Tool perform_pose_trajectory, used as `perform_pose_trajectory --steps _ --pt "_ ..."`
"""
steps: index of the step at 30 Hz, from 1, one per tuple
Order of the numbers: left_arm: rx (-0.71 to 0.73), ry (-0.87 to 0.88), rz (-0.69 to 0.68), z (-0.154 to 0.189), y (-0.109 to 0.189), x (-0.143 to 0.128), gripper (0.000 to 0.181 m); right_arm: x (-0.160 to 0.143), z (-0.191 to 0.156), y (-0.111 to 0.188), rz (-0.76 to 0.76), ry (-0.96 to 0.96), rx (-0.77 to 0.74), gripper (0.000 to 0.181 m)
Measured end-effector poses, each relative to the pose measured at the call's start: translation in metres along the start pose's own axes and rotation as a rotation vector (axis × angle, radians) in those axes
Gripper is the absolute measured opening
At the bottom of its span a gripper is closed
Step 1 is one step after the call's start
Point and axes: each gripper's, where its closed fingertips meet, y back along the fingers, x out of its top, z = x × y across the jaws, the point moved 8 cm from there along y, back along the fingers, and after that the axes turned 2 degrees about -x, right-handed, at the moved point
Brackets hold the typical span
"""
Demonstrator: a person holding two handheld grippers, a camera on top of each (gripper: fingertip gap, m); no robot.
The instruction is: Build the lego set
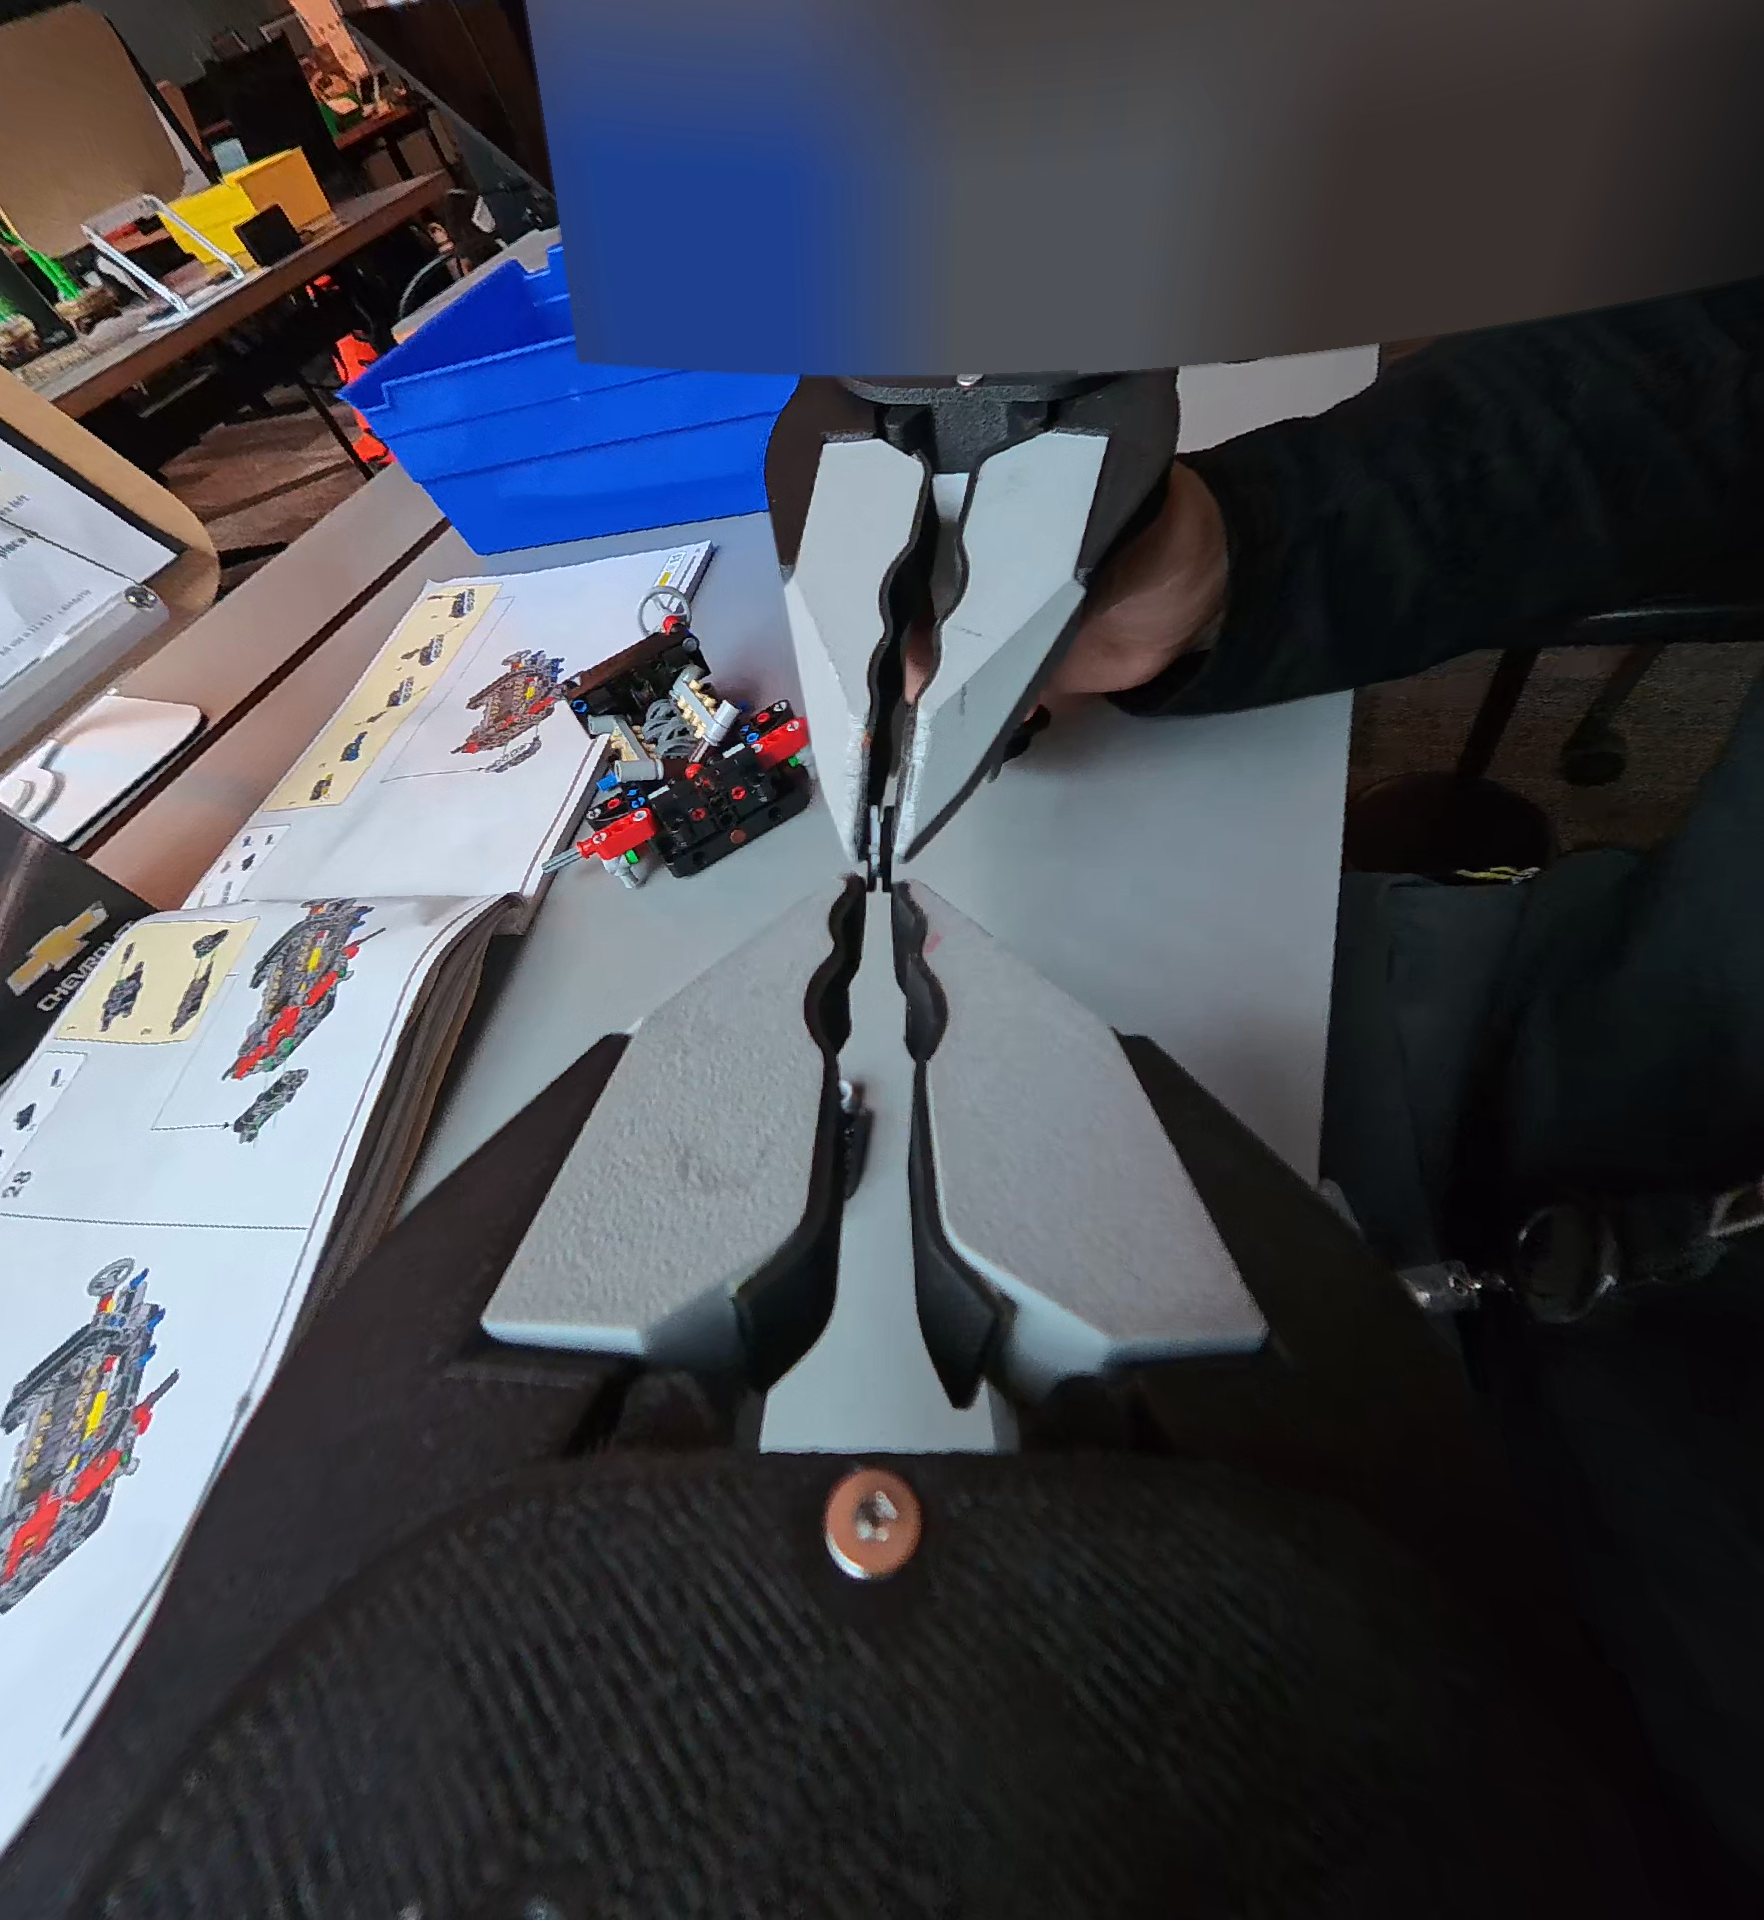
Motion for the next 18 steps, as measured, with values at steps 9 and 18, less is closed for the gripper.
perform_pose_trajectory --steps 9,18 --pt "0.022 -0.019 -0.037 0.0018 0.0005 -0.0019 0.000 -0.0014 -0.0015 -0.0020 -0.021 0.019 -0.005 0.002" --pt "0.019 -0.016 -0.051 0.0030 -0.0002 -0.0038 0.000 -0.0026 -0.0021 -0.0030 -0.029 0.022 0.001 0.002"
